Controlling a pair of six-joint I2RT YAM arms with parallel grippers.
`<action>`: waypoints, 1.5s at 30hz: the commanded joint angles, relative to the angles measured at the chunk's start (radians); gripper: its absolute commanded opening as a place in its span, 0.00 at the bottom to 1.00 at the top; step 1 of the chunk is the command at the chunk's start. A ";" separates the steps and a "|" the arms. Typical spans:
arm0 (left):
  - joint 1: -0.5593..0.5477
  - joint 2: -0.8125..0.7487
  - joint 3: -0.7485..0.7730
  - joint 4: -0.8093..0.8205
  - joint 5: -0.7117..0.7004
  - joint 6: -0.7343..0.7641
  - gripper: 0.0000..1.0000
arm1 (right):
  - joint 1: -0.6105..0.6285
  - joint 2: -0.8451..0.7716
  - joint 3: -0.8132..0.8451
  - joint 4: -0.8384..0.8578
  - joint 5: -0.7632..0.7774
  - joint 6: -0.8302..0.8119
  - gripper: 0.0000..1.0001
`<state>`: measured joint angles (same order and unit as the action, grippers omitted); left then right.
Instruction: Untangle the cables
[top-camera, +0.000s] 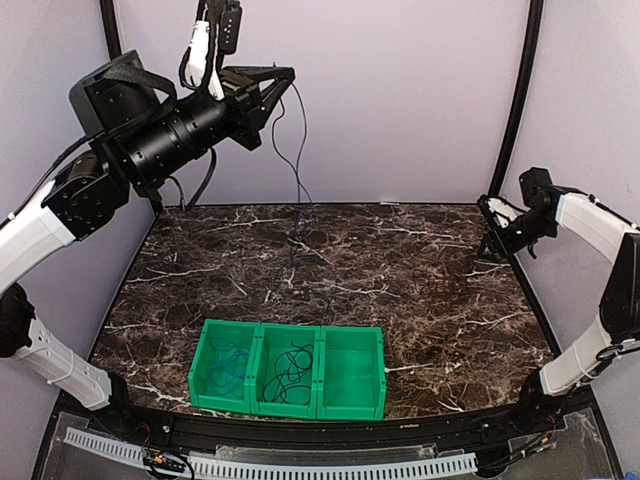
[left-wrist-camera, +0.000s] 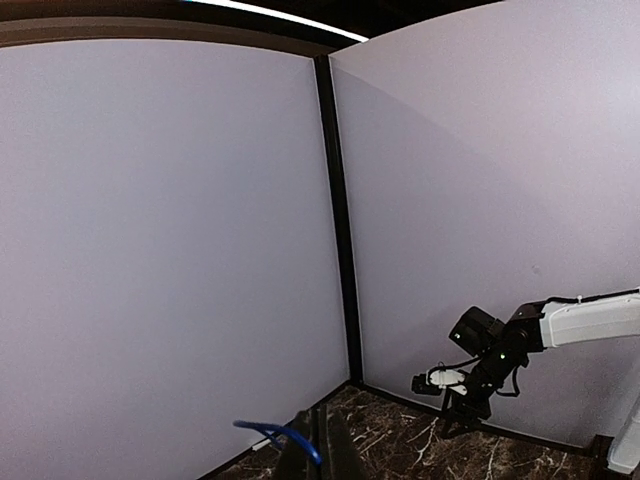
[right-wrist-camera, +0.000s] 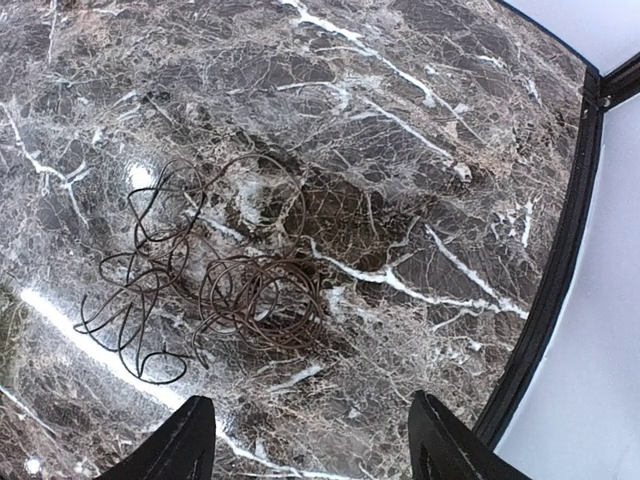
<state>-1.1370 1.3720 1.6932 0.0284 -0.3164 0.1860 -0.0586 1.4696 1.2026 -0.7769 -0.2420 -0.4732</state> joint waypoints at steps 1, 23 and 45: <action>0.001 -0.066 -0.038 -0.021 0.045 -0.078 0.00 | 0.021 -0.031 0.003 -0.023 -0.040 0.013 0.68; -0.041 -0.221 -0.330 -0.008 0.027 -0.297 0.00 | 0.162 -0.025 -0.007 0.028 -0.063 0.039 0.69; -0.155 -0.206 -0.167 -0.249 0.039 -0.274 0.00 | 0.166 -0.010 -0.034 0.062 -0.075 0.039 0.69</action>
<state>-1.2751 1.1995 1.5066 -0.1684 -0.2714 -0.0608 0.0986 1.4475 1.1778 -0.7406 -0.2966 -0.4454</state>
